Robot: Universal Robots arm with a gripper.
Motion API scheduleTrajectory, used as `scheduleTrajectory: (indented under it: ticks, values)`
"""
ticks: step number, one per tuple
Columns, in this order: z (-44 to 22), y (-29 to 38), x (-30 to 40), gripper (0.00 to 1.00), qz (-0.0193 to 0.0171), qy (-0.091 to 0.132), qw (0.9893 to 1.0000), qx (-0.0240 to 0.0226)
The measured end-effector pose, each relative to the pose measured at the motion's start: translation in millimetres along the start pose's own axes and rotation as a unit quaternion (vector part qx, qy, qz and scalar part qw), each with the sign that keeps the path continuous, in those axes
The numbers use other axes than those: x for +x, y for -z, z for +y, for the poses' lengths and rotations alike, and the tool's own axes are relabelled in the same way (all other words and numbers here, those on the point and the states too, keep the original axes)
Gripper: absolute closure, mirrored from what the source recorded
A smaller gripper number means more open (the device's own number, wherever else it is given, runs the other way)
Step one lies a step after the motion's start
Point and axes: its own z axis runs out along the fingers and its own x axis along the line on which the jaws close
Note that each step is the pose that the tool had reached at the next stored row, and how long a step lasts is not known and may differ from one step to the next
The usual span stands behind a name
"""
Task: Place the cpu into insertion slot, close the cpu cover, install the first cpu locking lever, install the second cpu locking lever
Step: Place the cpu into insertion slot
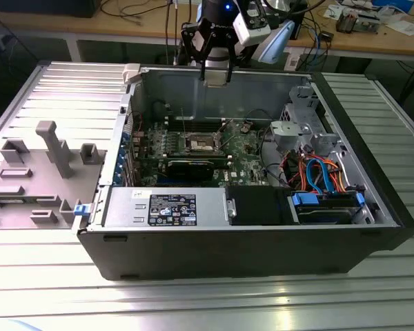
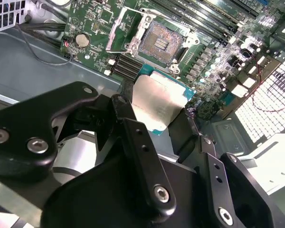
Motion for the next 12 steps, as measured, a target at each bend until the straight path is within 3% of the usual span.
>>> scheduleTrajectory:
  ticks: [12]
  values:
    - [0.0, 0.0, 0.0, 0.46, -0.0009, -0.010, 0.9999, -0.0002]
